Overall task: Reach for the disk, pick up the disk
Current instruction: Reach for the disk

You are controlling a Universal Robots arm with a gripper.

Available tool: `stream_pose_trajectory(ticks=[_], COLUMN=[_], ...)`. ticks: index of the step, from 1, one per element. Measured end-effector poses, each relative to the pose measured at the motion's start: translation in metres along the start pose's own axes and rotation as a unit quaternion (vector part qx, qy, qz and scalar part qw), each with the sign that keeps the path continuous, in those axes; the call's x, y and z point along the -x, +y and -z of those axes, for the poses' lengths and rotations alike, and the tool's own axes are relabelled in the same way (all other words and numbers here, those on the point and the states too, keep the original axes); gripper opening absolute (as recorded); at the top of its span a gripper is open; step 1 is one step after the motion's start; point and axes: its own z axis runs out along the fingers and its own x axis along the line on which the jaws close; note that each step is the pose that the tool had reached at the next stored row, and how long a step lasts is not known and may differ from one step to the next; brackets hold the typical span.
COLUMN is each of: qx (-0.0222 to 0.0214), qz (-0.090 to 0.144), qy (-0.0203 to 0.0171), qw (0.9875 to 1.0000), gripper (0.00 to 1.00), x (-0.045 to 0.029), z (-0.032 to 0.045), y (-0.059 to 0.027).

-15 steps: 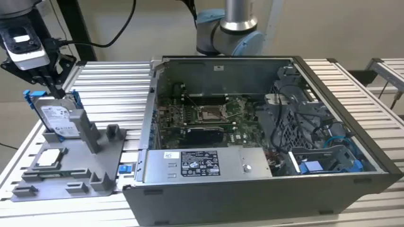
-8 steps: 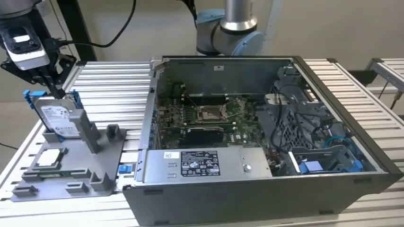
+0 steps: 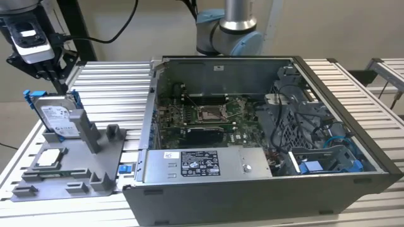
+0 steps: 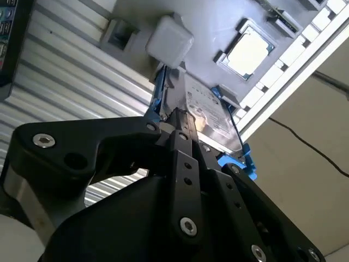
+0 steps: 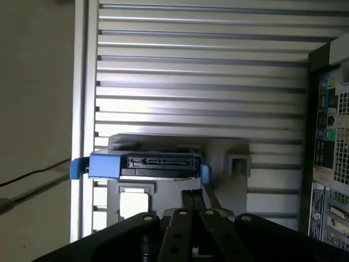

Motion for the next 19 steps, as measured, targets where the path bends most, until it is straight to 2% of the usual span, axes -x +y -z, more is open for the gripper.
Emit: stream_pose_trajectory(ticks=[3, 7, 19], qx=[0.0000, 0.0000, 0.0000], qz=[0.000, 0.000, 0.003], qy=[-0.0001, 0.0000, 0.0001], qw=[1.0000, 1.0000, 1.0000], gripper=[0.00, 0.00, 0.00], x=[-0.0031, -0.0119, -0.0507], z=[-0.0003, -0.0005, -0.0006], y=[0.0076, 0.0114, 0.0134])
